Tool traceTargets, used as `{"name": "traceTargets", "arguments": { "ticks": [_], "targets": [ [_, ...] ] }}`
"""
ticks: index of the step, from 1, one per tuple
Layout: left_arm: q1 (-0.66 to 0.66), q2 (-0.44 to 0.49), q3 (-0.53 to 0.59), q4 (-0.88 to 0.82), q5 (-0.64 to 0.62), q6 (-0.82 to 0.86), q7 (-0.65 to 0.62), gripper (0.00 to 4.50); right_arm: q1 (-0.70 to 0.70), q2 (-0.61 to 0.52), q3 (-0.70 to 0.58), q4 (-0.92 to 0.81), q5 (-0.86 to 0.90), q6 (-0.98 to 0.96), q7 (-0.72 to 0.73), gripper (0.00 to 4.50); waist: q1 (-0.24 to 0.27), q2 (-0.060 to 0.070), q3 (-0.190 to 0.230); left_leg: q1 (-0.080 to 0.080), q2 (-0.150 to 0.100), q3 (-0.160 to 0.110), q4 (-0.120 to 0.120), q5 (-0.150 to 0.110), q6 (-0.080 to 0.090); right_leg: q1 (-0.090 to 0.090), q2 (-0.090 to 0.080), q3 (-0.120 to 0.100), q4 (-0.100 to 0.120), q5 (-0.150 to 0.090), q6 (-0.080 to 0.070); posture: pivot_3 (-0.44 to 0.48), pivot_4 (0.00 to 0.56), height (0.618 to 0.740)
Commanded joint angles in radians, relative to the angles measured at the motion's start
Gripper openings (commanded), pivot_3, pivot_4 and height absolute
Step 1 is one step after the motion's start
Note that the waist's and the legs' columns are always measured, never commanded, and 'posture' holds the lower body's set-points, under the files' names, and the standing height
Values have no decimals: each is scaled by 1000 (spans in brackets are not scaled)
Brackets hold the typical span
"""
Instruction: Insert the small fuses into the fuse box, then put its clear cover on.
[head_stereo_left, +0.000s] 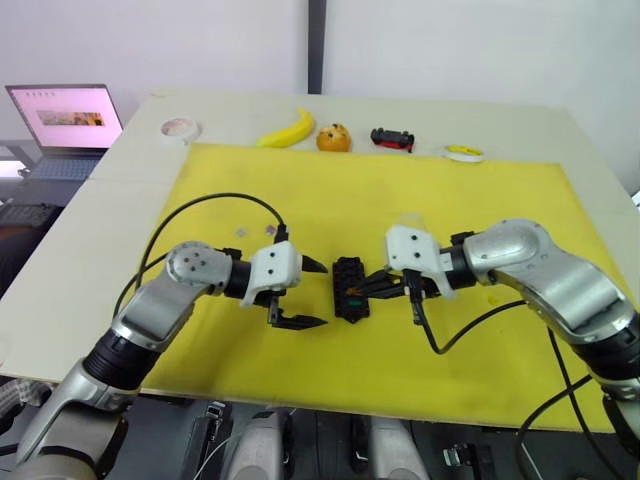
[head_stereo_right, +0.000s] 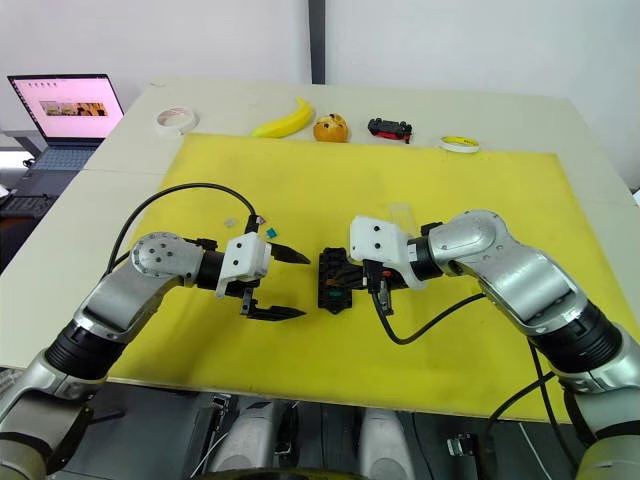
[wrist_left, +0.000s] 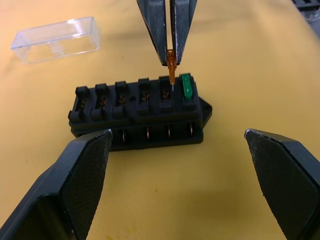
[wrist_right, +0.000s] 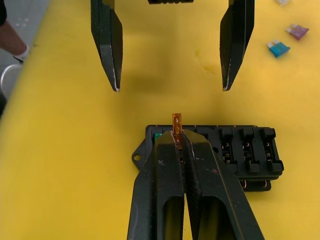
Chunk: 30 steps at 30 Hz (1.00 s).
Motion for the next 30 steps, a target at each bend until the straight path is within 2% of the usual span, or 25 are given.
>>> {"name": "traceTargets", "arguments": {
  "ticks": [1,18,30],
  "targets": [
    [-8,-13,8,1,17,-39,-8,4472,-15,15,-8,-5,-40,-20,19,0,0,0,0,0,0,0,0,0,0,0,0,0,0,0,0,0,150,740],
    [-27,-37,16,-17,31,-16,-21,4472,-7,37,-21,3,-113,-27,78,0,-1,0,0,2,0,0,0,0,-1,1,0,0,2,0,0,0,150,740],
    [-52,-53,16,-24,27,8,-27,4472,-4,51,-19,6,-141,-4,64,0,-1,0,0,3,0,0,1,1,-2,2,0,0,4,0,0,0,150,740]
  ]
}}
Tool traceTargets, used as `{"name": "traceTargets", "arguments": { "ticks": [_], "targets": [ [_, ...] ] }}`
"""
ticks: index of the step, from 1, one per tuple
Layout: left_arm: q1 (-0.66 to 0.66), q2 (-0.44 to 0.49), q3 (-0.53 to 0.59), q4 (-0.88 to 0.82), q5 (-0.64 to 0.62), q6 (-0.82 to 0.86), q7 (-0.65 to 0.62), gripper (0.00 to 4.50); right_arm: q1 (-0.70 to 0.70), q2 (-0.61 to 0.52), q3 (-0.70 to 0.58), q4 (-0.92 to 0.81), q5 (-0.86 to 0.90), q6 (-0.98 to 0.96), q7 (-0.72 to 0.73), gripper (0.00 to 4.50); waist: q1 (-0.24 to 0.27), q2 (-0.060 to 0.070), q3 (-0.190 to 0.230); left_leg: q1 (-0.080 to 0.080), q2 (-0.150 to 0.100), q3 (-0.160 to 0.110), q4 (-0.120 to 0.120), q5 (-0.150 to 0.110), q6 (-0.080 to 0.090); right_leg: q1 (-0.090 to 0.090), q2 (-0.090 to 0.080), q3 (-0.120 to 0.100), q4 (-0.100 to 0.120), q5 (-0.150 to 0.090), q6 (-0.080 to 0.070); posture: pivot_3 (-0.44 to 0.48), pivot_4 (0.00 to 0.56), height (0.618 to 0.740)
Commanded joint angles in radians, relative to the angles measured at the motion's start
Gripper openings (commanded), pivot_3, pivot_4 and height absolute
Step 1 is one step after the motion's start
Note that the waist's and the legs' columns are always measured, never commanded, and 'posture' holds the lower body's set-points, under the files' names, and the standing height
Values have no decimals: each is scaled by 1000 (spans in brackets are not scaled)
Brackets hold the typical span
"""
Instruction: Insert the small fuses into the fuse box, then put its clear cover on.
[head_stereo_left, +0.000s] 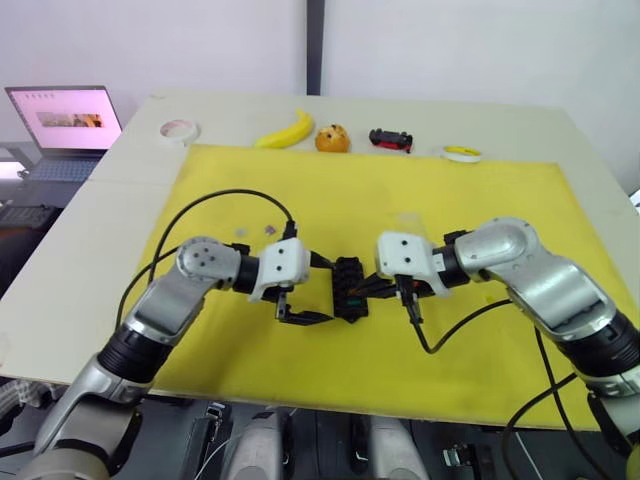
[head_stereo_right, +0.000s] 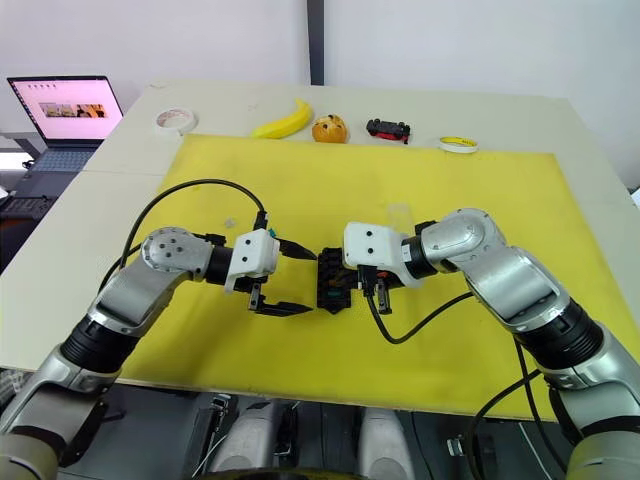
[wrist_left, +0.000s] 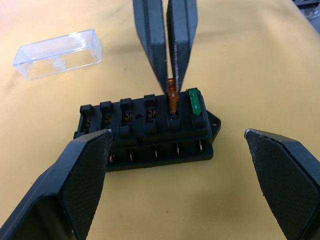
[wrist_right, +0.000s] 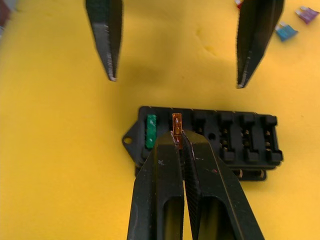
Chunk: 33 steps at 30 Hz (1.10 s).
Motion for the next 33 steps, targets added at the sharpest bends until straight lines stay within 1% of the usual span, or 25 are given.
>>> {"name": "traceTargets", "arguments": {
  "ticks": [1,19,26,33],
  "targets": [
    [-19,-4,14,-37,-9,0,-6,4472,-2,7,-27,-9,-8,-4,2,0,0,0,0,0,0,0,0,0,0,0,0,0,0,0,0,0,150,740],
    [-19,-18,6,-34,6,-6,-2,4472,16,13,-15,-21,-24,14,14,0,0,0,0,1,0,0,1,0,0,1,0,0,1,0,0,0,150,740],
    [-13,-24,1,-44,8,-6,-1,4472,27,21,9,-29,-64,7,-4,0,0,0,0,1,0,-1,7,0,1,2,0,0,6,0,0,0,150,740],
    [-2,-25,-3,-39,14,-21,0,4472,24,38,0,-50,-59,27,-4,0,0,0,0,1,0,-2,12,-1,2,2,0,0,10,-1,1,0,150,740]
  ]
}}
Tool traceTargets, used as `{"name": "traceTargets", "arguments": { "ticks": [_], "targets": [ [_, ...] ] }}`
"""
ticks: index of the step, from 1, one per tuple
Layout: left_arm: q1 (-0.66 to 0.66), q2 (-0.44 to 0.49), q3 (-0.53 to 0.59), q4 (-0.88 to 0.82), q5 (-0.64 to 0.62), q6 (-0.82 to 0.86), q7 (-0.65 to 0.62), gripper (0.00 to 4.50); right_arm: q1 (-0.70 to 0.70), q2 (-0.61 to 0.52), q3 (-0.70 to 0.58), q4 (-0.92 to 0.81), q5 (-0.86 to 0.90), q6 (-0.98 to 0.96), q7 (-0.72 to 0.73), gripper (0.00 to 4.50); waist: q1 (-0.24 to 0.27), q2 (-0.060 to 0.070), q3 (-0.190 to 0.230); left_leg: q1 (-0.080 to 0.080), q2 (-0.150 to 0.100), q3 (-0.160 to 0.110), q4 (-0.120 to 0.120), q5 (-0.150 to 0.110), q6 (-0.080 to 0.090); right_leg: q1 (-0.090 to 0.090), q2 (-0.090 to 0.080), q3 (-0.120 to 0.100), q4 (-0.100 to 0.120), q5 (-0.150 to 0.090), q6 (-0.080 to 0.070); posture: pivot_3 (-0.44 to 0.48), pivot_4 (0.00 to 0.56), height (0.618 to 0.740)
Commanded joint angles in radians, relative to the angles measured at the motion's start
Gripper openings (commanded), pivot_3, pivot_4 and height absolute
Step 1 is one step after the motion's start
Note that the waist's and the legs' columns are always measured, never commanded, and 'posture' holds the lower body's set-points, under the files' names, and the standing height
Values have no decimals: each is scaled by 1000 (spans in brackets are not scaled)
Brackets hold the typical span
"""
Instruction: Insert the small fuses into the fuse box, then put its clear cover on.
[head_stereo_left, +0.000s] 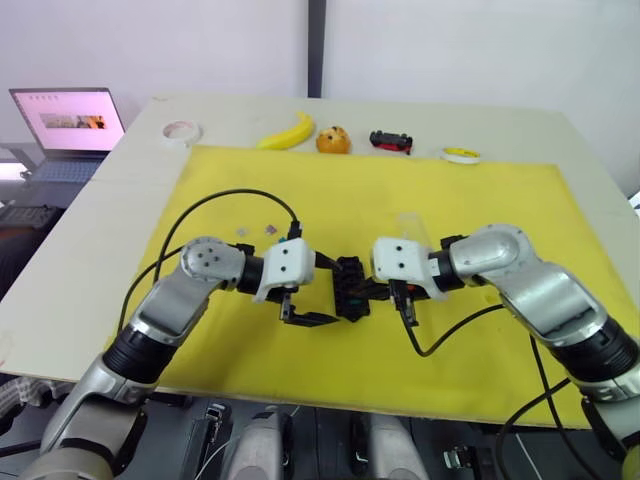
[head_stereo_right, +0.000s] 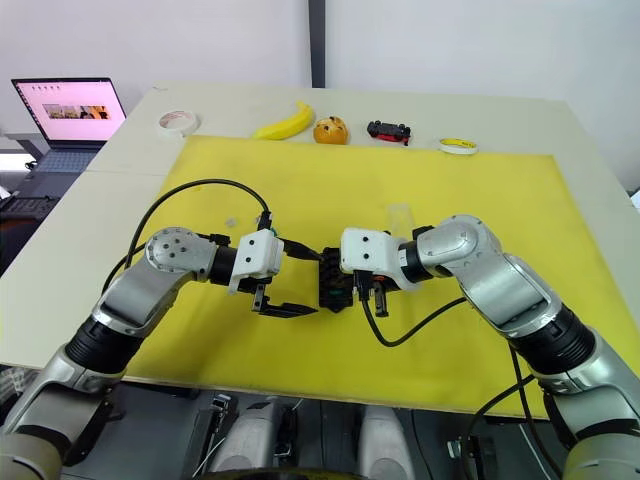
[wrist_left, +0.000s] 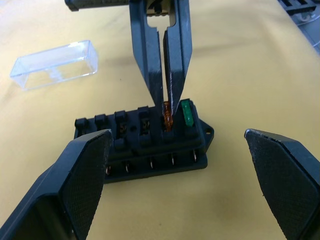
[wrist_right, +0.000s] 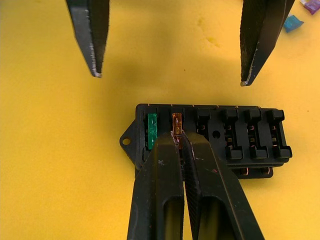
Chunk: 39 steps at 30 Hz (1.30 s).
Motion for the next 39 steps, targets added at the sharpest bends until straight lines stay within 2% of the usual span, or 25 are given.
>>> {"name": "traceTargets", "arguments": {
  "ticks": [1,5,8,11,22,29,32,35,36,39],
  "targets": [
    [-1,-6,-2,-19,11,-25,1,4472,-3,7,-12,-30,3,8,3,0,0,0,0,0,0,0,0,0,0,0,0,0,0,0,0,0,150,740],
    [-2,-9,0,-9,18,-32,1,4472,-9,4,-21,-30,10,12,13,0,0,0,0,0,0,0,0,0,0,0,0,0,0,0,0,0,150,740],
    [-2,-10,1,-4,21,-36,-1,4500,-18,8,-34,-30,21,21,15,1077,0,0,0,0,0,0,0,0,0,0,0,0,0,0,0,0,150,740],
    [0,-7,4,-2,21,-38,-4,4500,-33,6,-49,-42,36,32,17,2505,0,0,0,0,0,0,0,0,0,0,0,0,0,0,0,0,150,740],
    [4,0,12,2,14,-39,-17,4500,-38,-18,-114,-64,58,47,13,2505,1,0,0,0,0,0,0,0,0,0,0,0,0,0,0,0,150,740],
    [1,-8,18,14,-10,-45,-40,4500,152,102,-341,-92,246,0,-49,2505,1,0,0,0,0,0,1,0,0,1,0,0,0,0,0,0,150,740],
    [-4,-14,20,24,-18,-44,-53,4500,288,148,-389,-111,284,-14,-100,1680,2,0,0,1,0,0,1,0,0,2,0,0,0,0,0,0,150,740],
    [-8,-18,16,31,-18,-54,-62,4500,355,190,-399,-125,299,-22,-153,261,0,0,0,4,0,0,1,-1,1,4,0,0,0,0,0,0,150,740],
    [-10,-20,13,36,-13,-62,-65,4500,371,198,-394,-127,297,-26,-166,56,-2,0,0,4,0,0,0,-1,1,5,0,0,0,0,0,0,150,740],
    [-15,-27,9,45,-6,-71,-68,4500,397,203,-377,-126,283,-40,-189,56,-1,0,0,8,0,0,0,-1,1,7,0,1,0,0,0,0,150,740]
  ]
}}
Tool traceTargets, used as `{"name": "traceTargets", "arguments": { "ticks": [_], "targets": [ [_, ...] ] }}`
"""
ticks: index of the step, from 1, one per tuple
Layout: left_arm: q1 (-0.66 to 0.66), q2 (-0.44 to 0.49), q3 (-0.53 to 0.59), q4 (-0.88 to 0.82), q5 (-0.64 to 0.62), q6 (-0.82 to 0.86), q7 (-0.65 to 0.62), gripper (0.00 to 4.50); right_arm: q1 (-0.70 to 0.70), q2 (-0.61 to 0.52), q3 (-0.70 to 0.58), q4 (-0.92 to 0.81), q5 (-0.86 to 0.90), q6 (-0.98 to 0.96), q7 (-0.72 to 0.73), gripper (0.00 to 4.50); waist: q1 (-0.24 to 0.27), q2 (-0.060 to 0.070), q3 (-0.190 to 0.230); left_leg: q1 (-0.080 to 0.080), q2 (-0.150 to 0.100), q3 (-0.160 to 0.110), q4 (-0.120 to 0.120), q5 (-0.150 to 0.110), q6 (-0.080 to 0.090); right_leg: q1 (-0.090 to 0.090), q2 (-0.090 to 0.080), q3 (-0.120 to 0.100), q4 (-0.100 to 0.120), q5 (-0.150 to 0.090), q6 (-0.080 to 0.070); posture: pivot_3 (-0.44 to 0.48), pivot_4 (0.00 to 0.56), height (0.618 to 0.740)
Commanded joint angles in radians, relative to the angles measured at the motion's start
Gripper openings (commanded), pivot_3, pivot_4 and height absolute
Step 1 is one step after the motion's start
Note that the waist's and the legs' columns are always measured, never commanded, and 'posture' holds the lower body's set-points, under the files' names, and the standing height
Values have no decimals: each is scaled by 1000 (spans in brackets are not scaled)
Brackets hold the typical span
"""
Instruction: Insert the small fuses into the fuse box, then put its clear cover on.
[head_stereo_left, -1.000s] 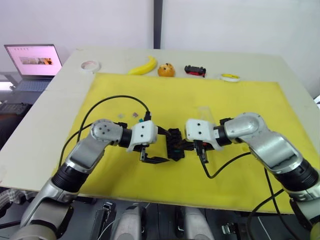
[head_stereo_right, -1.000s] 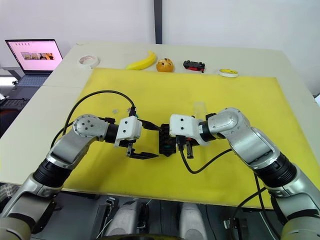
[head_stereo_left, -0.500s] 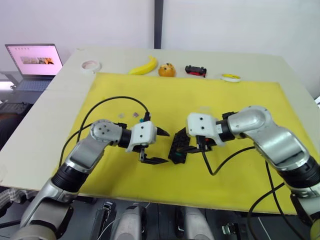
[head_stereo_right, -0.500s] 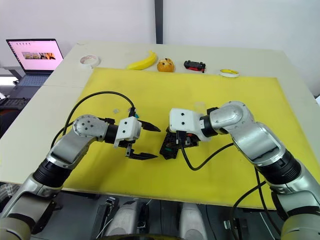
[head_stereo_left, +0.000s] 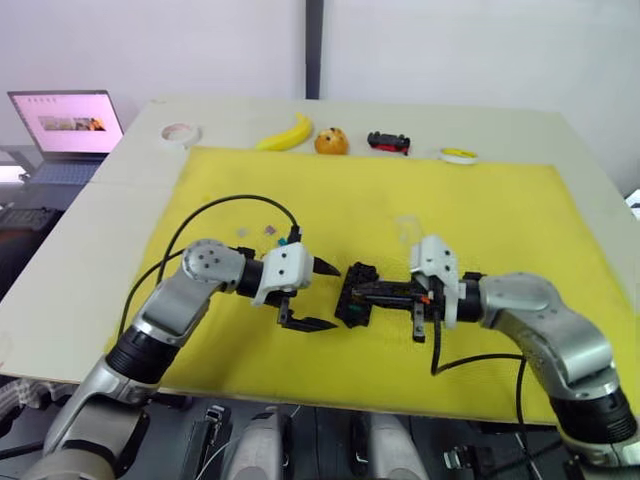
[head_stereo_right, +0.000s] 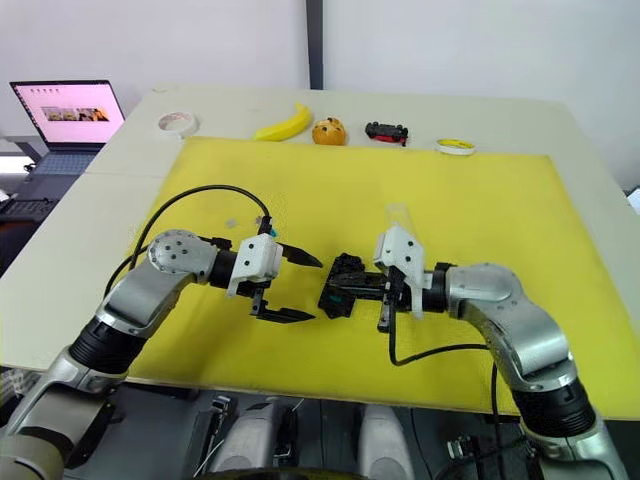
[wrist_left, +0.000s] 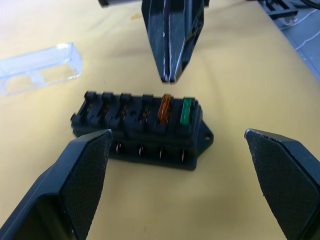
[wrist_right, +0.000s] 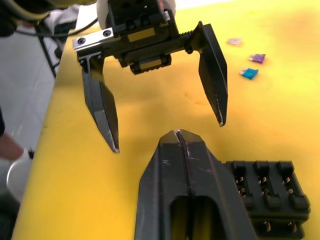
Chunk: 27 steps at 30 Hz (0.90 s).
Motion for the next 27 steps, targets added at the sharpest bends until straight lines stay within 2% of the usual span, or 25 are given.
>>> {"name": "traceTargets", "arguments": {
  "ticks": [1,11,18,27],
  "targets": [
    [-22,-6,7,0,-1,-27,-9,4500,14,6,-4,-32,0,-33,-33,56,1,0,0,2,0,0,0,0,0,2,0,0,0,0,0,0,150,740],
    [-43,-10,3,29,12,-51,-23,4500,40,2,42,5,-33,-67,-72,56,2,0,0,3,0,0,0,-1,1,3,0,0,0,-1,1,0,150,740],
    [-46,-14,1,33,24,-62,-26,4500,51,-50,124,46,-140,-65,-89,56,2,0,0,3,0,0,0,-1,1,4,0,0,0,-1,1,0,150,740],
    [-52,-14,3,42,27,-60,-28,4500,41,-45,109,16,-96,-41,-95,56,2,0,-1,5,0,0,0,-1,1,6,0,0,0,-1,1,0,150,740]
  ]
}}
